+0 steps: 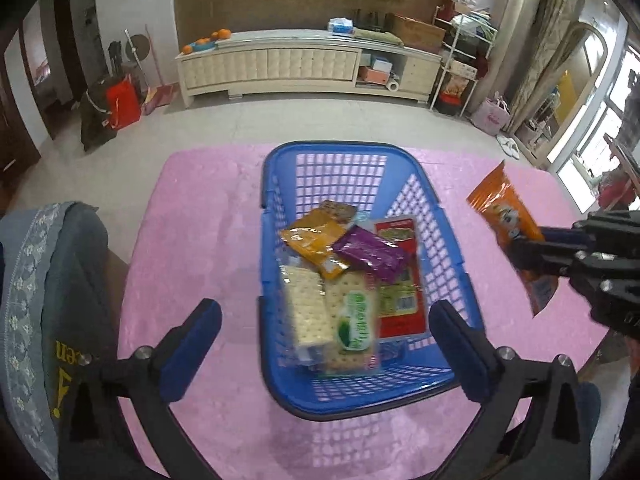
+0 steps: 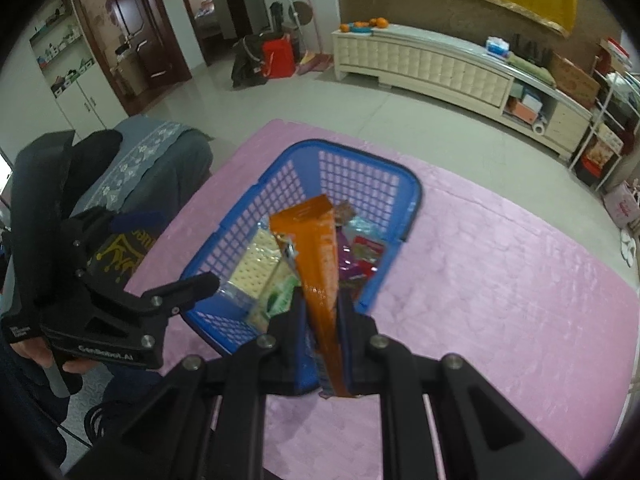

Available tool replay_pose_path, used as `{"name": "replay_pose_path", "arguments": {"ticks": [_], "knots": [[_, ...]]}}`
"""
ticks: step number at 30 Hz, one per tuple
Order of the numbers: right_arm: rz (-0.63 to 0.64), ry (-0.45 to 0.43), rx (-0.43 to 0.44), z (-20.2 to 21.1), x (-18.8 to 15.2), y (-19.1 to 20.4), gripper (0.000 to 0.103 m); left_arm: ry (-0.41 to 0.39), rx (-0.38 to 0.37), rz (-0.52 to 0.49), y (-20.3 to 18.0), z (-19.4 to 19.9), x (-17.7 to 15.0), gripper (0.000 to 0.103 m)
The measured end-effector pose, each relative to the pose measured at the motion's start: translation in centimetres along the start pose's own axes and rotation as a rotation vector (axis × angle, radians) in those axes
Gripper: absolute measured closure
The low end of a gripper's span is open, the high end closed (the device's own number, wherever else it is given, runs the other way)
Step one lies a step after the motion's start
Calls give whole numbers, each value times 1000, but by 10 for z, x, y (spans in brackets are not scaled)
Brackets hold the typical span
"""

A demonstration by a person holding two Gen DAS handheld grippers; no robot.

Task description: Organize snacks

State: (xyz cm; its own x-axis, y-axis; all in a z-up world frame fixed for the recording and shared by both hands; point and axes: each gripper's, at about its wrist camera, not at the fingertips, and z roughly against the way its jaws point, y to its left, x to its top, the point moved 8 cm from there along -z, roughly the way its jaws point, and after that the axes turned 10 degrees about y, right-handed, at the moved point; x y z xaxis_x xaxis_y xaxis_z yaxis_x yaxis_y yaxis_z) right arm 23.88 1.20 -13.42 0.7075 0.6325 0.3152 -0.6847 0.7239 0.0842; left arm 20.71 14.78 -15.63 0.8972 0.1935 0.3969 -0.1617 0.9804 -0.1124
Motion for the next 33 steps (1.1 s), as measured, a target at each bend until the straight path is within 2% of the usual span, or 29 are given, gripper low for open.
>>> {"name": "replay_pose_path", "arguments": {"ticks": [8, 15, 19, 21, 22, 23, 25, 27, 31, 33], "knots": [[-60, 86, 18, -45, 20, 9, 85, 17, 20, 41, 33, -18, 0, 0], [-73, 157, -26, -76, 17, 12, 85, 21, 45, -3, 35, -29, -2, 0], [-66, 201, -71, -85, 7, 10, 82, 35, 39, 21, 35, -33, -6, 0], [-71, 197, -98, -82, 2, 7, 64, 44, 33, 39, 37, -35, -10, 0], [-78, 198, -91, -81, -1, 7, 36, 45, 26, 41, 36, -35, -12, 0], [-85, 191, -52, -78, -5, 8, 26, 51, 23, 46, 35, -36, -15, 0], [-96, 160, -30, -69, -10, 9, 25, 48, 23, 52, 34, -33, -21, 0], [-100, 115, -78, -53, -19, 7, 25, 29, 20, 69, 32, -24, -28, 0], [-139, 11, -72, -18, -40, 3, 23, -19, -11, 114, 21, -5, -51, 0], [-175, -42, -97, -1, -57, -2, 23, -38, 0, 120, 13, 2, -63, 0]]}}
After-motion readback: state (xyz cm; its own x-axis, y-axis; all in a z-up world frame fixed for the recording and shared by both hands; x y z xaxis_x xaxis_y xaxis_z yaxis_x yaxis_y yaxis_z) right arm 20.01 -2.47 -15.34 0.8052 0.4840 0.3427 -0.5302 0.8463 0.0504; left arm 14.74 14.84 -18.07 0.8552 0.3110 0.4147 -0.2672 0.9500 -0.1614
